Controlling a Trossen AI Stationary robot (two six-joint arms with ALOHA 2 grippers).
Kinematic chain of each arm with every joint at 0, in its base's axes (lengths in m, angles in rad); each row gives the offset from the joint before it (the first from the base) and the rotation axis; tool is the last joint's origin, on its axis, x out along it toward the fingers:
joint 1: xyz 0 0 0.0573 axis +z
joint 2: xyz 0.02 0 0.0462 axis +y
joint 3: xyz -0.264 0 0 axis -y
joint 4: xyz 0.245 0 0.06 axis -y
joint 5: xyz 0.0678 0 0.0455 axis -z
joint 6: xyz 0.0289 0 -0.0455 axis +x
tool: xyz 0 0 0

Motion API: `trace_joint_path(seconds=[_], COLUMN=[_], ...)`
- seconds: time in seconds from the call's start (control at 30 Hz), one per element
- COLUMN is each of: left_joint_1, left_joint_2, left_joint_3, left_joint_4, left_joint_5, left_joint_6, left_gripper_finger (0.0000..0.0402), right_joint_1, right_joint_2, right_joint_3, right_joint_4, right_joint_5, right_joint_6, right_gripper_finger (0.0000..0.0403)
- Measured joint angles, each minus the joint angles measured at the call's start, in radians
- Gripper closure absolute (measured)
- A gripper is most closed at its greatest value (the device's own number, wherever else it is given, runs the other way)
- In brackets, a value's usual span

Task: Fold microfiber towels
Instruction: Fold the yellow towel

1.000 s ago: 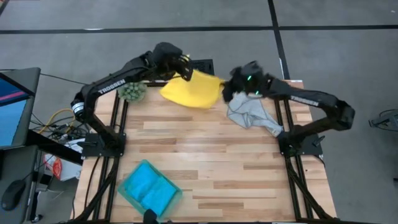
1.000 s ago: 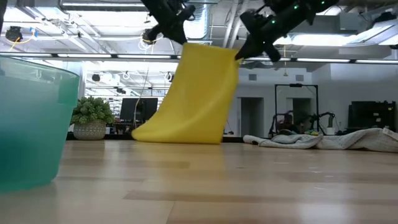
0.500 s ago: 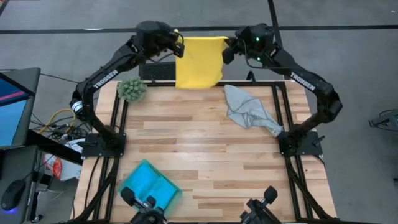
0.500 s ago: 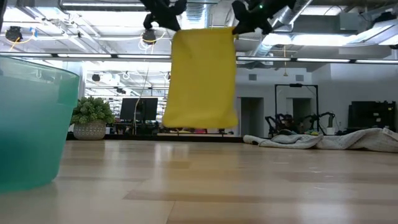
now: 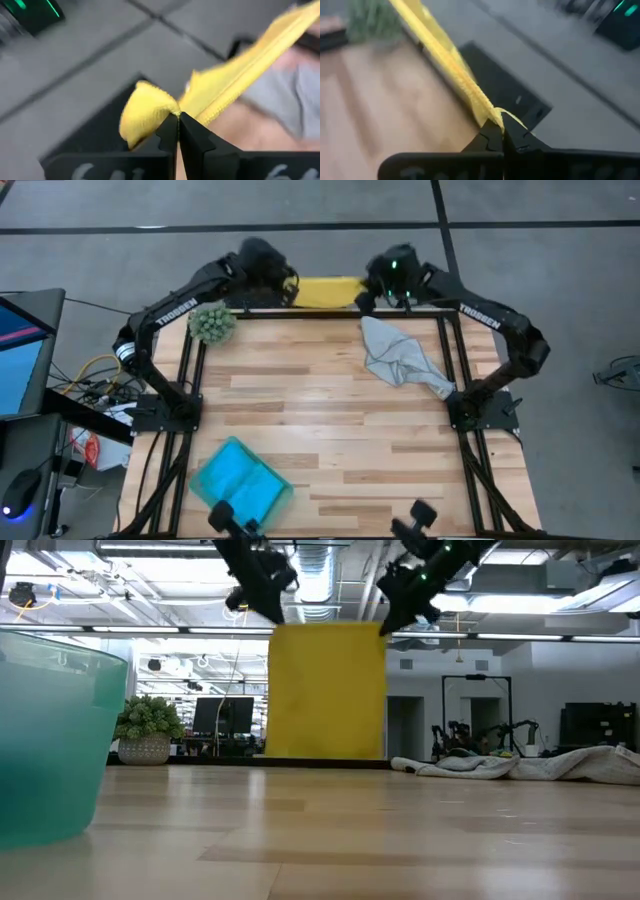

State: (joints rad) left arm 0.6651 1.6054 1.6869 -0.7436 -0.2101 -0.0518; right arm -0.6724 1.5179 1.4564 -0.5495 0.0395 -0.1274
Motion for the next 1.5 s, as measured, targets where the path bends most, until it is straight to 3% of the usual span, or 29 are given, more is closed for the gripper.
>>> trace_joint_path(seconds=[0.23, 0.53, 0.7, 1.07, 1.23, 1.5], left_joint_1=[-0.151, -0.455, -0.589, -0.762, -0.803, -0.711], left_joint_2=[-0.003, -0.004, -0.004, -0.005, -0.017, -0.015], left_joint_3=[-0.159, -0.335, -0.390, -0.449, -0.450, -0.454], left_joint_4=[-0.178, -0.204, -0.185, -0.164, -0.150, -0.125], left_joint_5=[0.117, 0.132, 0.134, 0.175, 0.073, -0.013], left_joint_6=[-0.114, -0.302, -0.457, -0.767, -0.878, -0.785], left_gripper_finger=[0.0401, 0.0401, 0.0401, 0.0401, 0.0401, 0.0401], right_joint_1=[0.157, 0.481, 0.650, 0.934, 0.947, 0.752], right_joint_2=[-0.147, -0.270, -0.270, -0.254, -0.254, -0.210], right_joint_3=[-0.288, -0.576, -0.629, -0.628, -0.630, -0.632], right_joint_4=[-0.018, 0.054, 0.063, 0.071, 0.046, 0.041], right_joint_5=[-0.018, 0.017, 0.024, 0.097, 0.147, 0.120], right_joint_6=[0.157, 0.527, 0.743, 1.094, 1.036, 0.792], right_gripper_finger=[0.0403, 0.0402, 0.0402, 0.0402, 0.0401, 0.0397])
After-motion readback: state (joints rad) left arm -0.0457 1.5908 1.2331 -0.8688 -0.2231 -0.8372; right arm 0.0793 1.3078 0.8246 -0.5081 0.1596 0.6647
